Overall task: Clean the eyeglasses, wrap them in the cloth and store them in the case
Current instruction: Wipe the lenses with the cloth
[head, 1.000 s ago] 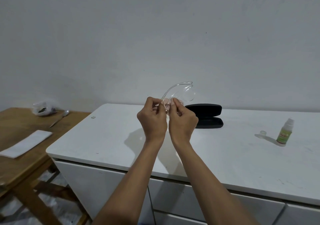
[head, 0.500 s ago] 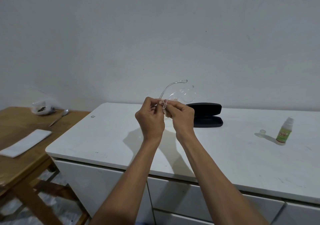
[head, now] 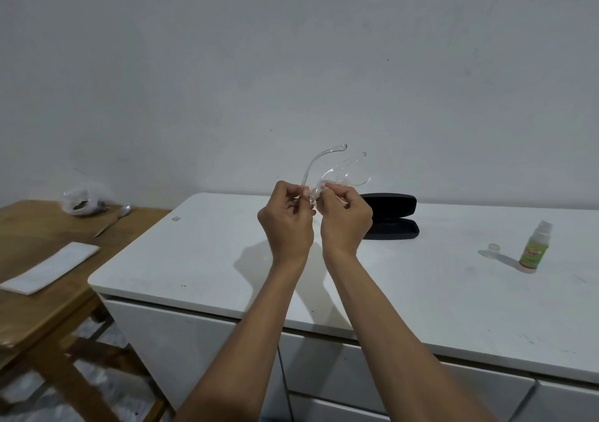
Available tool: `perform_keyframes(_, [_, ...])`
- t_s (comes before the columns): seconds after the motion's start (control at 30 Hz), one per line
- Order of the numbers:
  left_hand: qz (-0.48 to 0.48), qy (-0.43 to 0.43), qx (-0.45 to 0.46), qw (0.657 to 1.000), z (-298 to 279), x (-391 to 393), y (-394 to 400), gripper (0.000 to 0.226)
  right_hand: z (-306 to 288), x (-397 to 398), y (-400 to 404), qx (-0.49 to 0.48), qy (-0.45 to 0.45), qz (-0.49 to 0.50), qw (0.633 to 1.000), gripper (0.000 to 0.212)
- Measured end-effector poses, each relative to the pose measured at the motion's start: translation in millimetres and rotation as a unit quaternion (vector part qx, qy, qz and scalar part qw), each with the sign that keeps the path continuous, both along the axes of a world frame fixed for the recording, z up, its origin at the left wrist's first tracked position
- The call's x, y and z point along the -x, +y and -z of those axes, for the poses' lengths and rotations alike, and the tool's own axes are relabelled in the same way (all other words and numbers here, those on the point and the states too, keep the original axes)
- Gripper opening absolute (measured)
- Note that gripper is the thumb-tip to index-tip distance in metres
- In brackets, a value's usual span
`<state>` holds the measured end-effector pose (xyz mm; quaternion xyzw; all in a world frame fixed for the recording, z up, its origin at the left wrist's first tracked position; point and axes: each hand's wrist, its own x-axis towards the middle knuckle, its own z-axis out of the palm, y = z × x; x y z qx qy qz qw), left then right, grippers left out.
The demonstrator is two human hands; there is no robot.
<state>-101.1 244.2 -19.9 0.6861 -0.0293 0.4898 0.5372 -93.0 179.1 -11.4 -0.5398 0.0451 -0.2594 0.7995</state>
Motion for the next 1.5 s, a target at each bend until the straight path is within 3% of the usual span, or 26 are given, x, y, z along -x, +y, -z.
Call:
perform_keyframes(0.17, [0.003,-0.012,0.003,1.000,-4.2,-0.1,-3.7,0.010,-0.2,-1.4,3.3,-0.072,-0.010,-0.069,0.995,0.016])
perform_keyframes(0.4, [-0.002,0.002,-0.010,1.000,-0.9,-5.0,18.6,0.010,0.8,-6.7,-8.6,0.050,-0.009,-0.187,0.981,0.010])
perform_keyframes(0.87, [-0.030,0.025,-0.051,0.998,16.2,-4.6,66.5,0.007,13.3,3.3,-17.9,0.182,-0.011,-0.150,0.972,0.008])
perform_keyframes(1.0, [-0.046,0.039,-0.041,0.997,23.2,-7.4,98.8,0.006,17.3,-2.8,-33.6,0.182,-0.005,-0.128,0.975,0.010])
perform_keyframes(1.5, [-0.076,0.102,-0.185,0.974,59.4,-17.8,184.4,0.020,16.4,-12.4,-56.1,0.171,0.013,-0.147,0.974,0.008])
